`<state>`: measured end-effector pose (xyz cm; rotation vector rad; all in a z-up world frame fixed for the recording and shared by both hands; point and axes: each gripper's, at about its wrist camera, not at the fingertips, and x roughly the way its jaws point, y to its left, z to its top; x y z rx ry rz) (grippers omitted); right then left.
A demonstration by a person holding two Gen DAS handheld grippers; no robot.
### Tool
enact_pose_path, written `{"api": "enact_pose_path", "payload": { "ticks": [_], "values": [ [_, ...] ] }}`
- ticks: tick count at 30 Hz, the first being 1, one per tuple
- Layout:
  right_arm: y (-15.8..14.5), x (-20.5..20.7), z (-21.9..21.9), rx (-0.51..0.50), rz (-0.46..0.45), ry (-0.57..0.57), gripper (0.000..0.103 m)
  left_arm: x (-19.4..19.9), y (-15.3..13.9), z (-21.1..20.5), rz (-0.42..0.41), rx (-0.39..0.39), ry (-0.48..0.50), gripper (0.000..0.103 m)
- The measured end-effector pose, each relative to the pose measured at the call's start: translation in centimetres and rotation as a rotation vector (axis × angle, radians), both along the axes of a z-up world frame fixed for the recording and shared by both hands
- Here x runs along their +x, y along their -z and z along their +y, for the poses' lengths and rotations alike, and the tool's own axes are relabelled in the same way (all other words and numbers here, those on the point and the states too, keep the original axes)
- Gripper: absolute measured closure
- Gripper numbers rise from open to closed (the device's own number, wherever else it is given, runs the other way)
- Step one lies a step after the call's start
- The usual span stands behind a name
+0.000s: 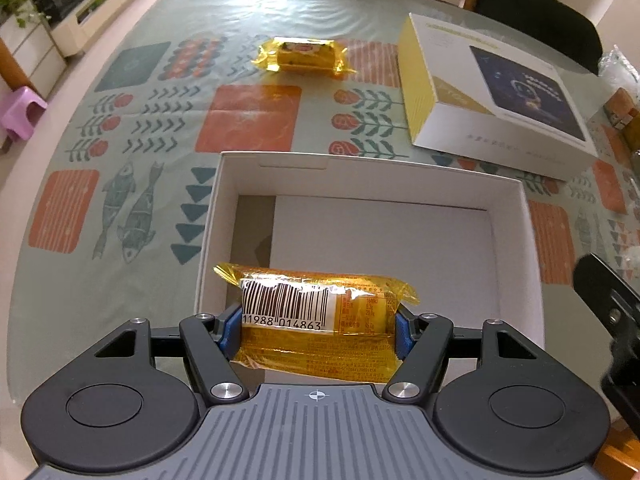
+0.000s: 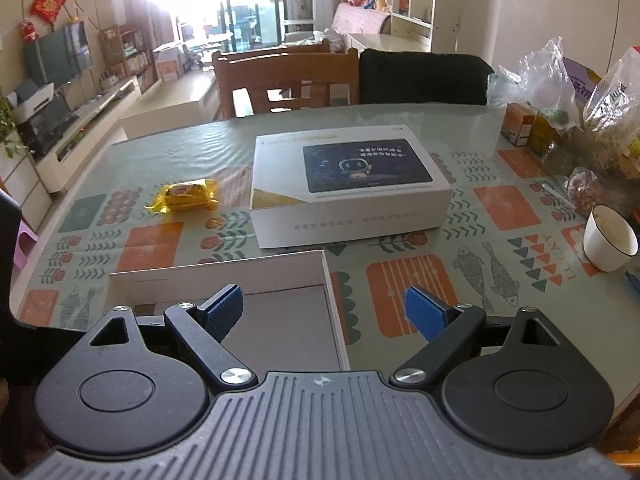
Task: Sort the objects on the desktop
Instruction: 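Carry the barcoded bun with the left gripper into the white box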
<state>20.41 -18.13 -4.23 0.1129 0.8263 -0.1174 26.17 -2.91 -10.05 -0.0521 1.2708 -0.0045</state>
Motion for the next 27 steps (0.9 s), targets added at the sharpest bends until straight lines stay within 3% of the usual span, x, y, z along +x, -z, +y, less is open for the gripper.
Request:
{"api": "enact_pose_path", "payload": {
  "ticks": [17, 27],
  "values": [
    [1.6, 1.6, 0.2, -0.049, 0.068, 0.022, 0.000, 1.3, 5.5, -0.2, 0.078, 0.010, -0.001, 0.037],
    [1.7, 1.4, 0.5, -0.053, 0.075, 0.008, 0.000, 1.2, 5.7, -0.9, 0.061, 0.015, 0.006, 0.036]
  ]
}}
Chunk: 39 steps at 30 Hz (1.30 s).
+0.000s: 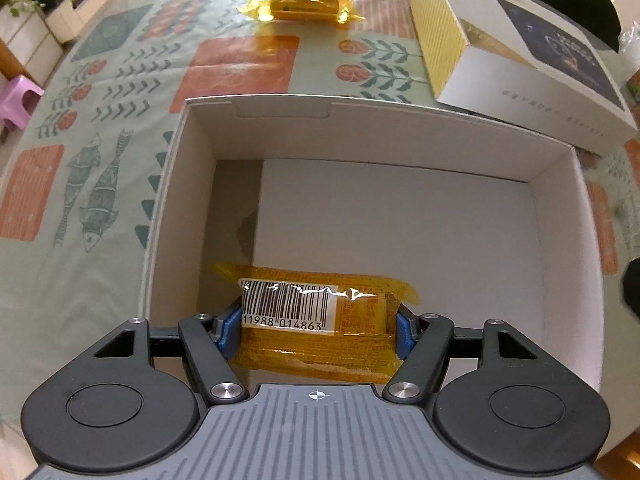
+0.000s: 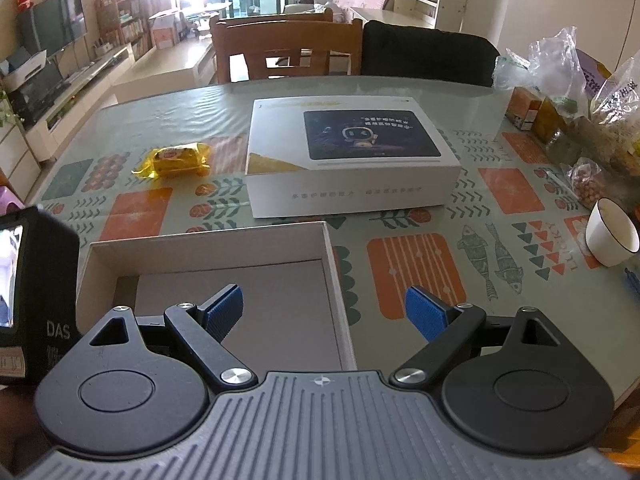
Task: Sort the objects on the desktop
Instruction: 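Lower the bun into the box and open the left gripper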
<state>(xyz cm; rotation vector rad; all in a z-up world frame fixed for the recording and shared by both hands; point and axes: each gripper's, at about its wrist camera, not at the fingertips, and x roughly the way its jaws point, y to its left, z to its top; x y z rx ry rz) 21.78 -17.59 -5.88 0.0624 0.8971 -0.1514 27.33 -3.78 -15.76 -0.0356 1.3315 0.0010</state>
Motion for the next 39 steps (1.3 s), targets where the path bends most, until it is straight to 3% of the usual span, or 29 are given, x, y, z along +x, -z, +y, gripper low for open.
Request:
{"api": "enact_pose_path", "payload": {
  "ticks": [19, 28, 39],
  "values": [
    [0.0, -0.5, 0.8, 0.000, 0.008, -0.031, 0.000, -0.7, 0.2, -0.2, 0.016, 0.082, -0.072, 0.034],
    [-0.4, -0.9, 0.6, 0.012, -0.003, -0.030, 0.000, -1.1, -0.4, 0.0, -0.003, 0.110, -0.095, 0.018],
    [-0.5, -0.9, -1.2, 0.051, -0.055, -0.029, 0.000, -2.2, -3.5, 1.0, -0.034, 0.078, -0.126, 0.012]
  ]
}}
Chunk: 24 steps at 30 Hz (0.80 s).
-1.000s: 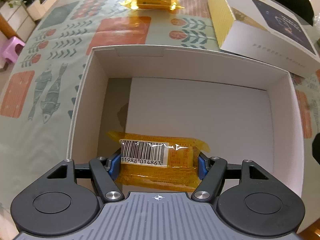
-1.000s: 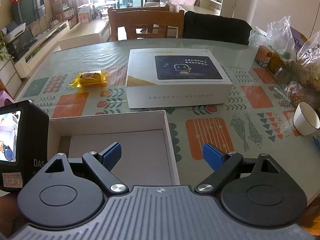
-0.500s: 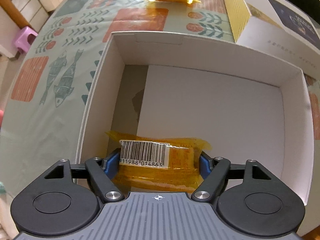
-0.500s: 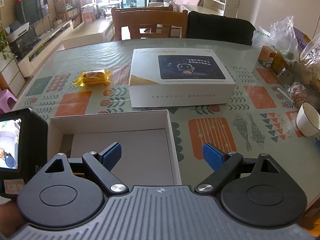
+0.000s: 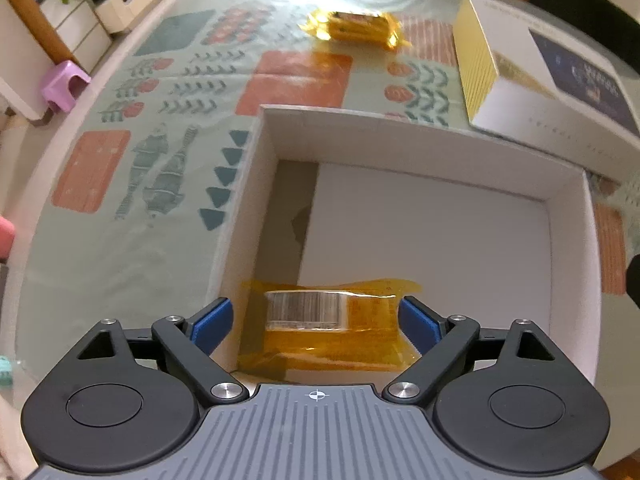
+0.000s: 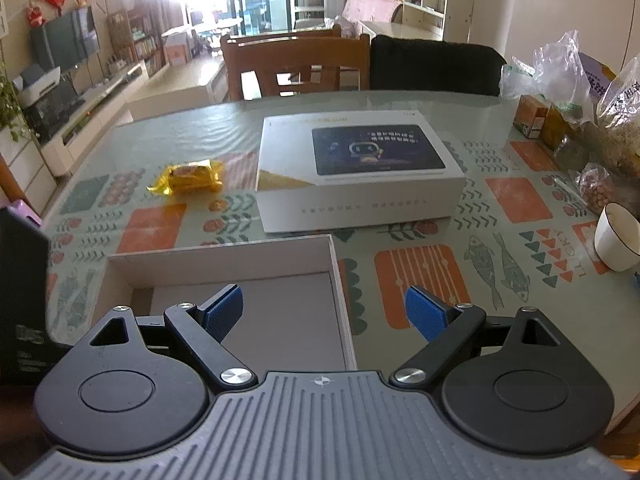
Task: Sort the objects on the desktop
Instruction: 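Lower the bun into the box and open the left gripper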
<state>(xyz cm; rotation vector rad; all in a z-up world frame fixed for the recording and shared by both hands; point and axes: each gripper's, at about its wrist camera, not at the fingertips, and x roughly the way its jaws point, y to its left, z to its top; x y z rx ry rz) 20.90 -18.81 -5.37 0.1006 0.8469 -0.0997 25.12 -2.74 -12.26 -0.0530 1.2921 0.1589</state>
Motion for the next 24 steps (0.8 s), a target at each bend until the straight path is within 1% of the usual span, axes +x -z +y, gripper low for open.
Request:
{"api": "enact_pose_path", "payload": {
  "ticks": [1, 3, 4, 7, 9, 11, 15, 20, 24],
  "values": [
    [-0.1, -0.1, -0.1, 0.009, -0.007, -0.003, 0.000, -0.2, -0.6, 0.2, -0.011, -0.001, -0.007, 0.012],
    [-0.4, -0.2, -0.2, 0.023, -0.022, -0.010, 0.000, -0.7, -1.9, 0.5, -0.041, 0.005, -0.019, 0.007],
    [-0.6, -0.3, -0.2, 0.029, -0.030, -0.014, 0.000, -0.9, -2.5, 0.6, -0.058, 0.011, -0.024, 0.006],
    [-1.1, -0.5, -0.3, 0.048, -0.053, -0.028, 0.000, -1.5, -4.1, 1.0, -0.090, -0.004, -0.037, 0.006],
    [-1.4, -0.7, -0.3, 0.061, -0.065, -0.041, 0.000, -1.9, -4.9, 1.2, -0.107, -0.004, -0.042, 0.001],
    [-1.7, -0.9, -0.4, 0.073, -0.075, -0.056, 0.000, -2.4, -5.6, 1.3, -0.118, -0.004, -0.047, 0.000],
    [-2.2, -1.2, -0.5, 0.097, -0.096, -0.086, 0.000, -3.4, -6.3, 1.7, -0.129, 0.008, -0.053, 0.000],
    [-2.8, -1.4, 0.1, 0.120, -0.099, -0.136, 0.000, -4.7, -6.8, 2.0, -0.131, 0.027, -0.048, 0.000],
    [-3.2, -0.9, 0.9, 0.137, -0.066, -0.160, 0.000, -5.0, -6.6, 2.6, -0.110, 0.017, -0.043, 0.000]
  ]
}}
